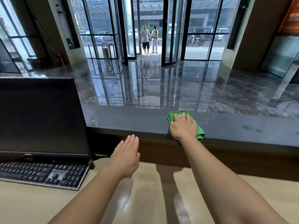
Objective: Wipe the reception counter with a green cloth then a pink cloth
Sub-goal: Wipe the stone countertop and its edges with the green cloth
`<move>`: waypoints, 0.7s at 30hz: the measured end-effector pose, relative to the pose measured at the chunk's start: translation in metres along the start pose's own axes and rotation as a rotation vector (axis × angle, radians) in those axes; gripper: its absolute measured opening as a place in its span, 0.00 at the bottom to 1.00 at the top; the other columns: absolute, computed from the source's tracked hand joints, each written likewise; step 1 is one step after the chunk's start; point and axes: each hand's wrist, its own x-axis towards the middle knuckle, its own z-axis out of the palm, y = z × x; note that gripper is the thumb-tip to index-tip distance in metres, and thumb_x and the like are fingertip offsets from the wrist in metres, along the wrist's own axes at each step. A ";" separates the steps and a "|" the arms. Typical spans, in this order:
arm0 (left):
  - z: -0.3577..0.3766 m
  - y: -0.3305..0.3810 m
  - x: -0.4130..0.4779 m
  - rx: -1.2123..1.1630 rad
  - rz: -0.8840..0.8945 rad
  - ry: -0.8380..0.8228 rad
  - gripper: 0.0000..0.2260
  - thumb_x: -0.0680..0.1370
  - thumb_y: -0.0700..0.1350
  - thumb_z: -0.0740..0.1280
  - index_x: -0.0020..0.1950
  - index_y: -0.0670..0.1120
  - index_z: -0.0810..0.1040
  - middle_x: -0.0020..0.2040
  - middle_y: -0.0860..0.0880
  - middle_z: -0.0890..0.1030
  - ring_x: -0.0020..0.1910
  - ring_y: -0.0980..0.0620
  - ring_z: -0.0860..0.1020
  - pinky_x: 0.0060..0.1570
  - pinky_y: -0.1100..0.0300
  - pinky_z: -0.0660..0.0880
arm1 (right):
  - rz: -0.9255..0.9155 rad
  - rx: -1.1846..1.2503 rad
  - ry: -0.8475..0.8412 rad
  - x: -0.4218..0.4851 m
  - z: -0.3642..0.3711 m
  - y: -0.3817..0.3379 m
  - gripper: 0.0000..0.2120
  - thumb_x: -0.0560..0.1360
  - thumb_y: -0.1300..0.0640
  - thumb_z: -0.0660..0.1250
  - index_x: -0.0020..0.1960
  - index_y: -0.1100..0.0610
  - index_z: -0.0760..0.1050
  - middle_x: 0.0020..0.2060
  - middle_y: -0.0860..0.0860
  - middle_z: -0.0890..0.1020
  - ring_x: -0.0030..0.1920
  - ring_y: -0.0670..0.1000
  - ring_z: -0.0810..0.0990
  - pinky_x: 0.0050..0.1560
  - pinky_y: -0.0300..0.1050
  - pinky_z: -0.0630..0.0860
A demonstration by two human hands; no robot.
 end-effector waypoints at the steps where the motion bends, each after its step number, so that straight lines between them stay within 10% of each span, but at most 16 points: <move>1: 0.001 -0.006 -0.002 -0.026 -0.018 -0.002 0.26 0.84 0.48 0.50 0.79 0.44 0.45 0.80 0.48 0.45 0.78 0.52 0.43 0.76 0.56 0.44 | -0.034 0.005 -0.003 -0.002 0.004 -0.016 0.24 0.82 0.51 0.50 0.77 0.51 0.58 0.79 0.56 0.54 0.78 0.57 0.52 0.74 0.56 0.53; 14: 0.007 -0.073 0.002 -0.660 -0.313 0.099 0.29 0.81 0.40 0.55 0.80 0.45 0.46 0.79 0.47 0.53 0.76 0.48 0.57 0.73 0.56 0.57 | -0.704 0.069 -0.010 -0.026 0.038 -0.167 0.22 0.82 0.51 0.54 0.76 0.44 0.61 0.78 0.49 0.58 0.78 0.50 0.54 0.73 0.50 0.53; 21: 0.002 -0.075 0.020 -1.171 -0.528 0.200 0.33 0.78 0.32 0.56 0.79 0.53 0.51 0.75 0.45 0.64 0.57 0.55 0.68 0.51 0.58 0.70 | -1.014 -0.196 0.059 -0.022 0.045 -0.154 0.30 0.81 0.59 0.60 0.78 0.44 0.55 0.80 0.51 0.49 0.79 0.53 0.48 0.76 0.49 0.47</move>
